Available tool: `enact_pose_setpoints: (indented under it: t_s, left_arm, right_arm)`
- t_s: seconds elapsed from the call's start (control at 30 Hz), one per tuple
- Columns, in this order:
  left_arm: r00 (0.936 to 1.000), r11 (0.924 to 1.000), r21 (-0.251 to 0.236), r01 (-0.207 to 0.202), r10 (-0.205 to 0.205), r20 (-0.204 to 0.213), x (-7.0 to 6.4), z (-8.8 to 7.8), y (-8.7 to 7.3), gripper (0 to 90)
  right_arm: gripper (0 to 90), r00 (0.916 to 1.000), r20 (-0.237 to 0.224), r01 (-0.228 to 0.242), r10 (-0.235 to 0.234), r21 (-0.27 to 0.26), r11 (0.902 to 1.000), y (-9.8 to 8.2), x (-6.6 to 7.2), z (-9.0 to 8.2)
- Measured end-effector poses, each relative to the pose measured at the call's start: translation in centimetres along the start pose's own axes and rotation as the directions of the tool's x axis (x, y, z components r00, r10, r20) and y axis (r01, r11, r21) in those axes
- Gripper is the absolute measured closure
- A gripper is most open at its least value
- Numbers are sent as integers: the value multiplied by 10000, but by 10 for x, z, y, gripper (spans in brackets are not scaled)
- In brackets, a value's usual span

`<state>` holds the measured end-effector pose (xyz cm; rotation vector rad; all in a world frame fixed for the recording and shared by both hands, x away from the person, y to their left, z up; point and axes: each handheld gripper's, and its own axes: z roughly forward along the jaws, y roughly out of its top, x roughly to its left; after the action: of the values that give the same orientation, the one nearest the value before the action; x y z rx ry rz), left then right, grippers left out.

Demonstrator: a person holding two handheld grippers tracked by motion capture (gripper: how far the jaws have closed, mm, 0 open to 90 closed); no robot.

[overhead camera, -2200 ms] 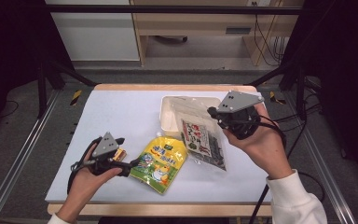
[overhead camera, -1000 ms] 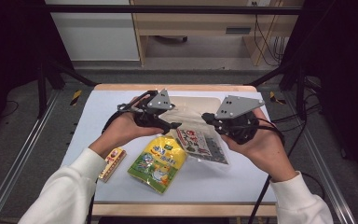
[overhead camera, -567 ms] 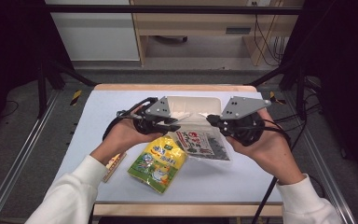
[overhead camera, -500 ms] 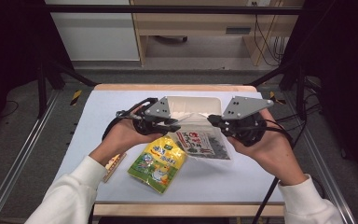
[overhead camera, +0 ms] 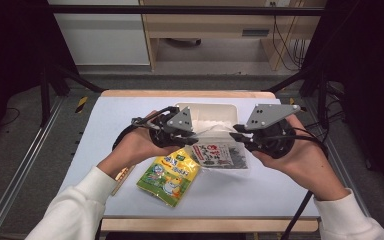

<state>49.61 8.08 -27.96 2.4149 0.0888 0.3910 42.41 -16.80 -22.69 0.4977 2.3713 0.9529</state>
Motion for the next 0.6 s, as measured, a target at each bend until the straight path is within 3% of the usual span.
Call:
enact_pose_setpoints:
  t_s: [0.03, 0.07, 0.1, 0.13, 0.17, 0.2, 0.27, 0.6]
  left_arm:
    - [10000, 10000, -7, -3, 3, -7, 1, 0, 2, 792]
    - [10000, 10000, -20, -15, 15, 17, 1, 0, 2, 792]
    - [10000, 10000, -20, -15, 15, 17, 1, 0, 2, 792]
    - [10000, 10000, -58, -47, 48, 32, 1, 0, 3, 792]
    - [10000, 10000, -58, -47, 48, 32, 1, 0, 3, 792]
    - [9999, 9999, -58, -93, 94, 48, 0, 1, 2, 791]
    - [10000, 9999, -119, -65, 66, 74, 0, 1, 3, 790]
    - [9998, 9999, -63, -141, 142, 171, -1, 2, 4, 783]
  right_arm:
    - [563, 9993, 81, 352, -353, 203, 9992, 3, 1, 1]
    - [520, 9981, 122, 606, -611, 390, 9974, 5, 1, 3]
    - [520, 9981, 122, 606, -611, 390, 9974, 5, 1, 3]
    - [472, 9945, 153, 1021, -1038, 882, 9909, 10, 2, 7]
    - [472, 9945, 153, 1021, -1038, 882, 9909, 10, 2, 7]
    - [459, 9907, 188, 1314, -1349, 1296, 9828, 13, 3, 13]
    - [444, 9897, -7, 1416, -1432, 1543, 9778, 17, 2, 18]
    - [602, 9817, -930, 1845, -1664, 2438, 9521, 26, -1, 45]
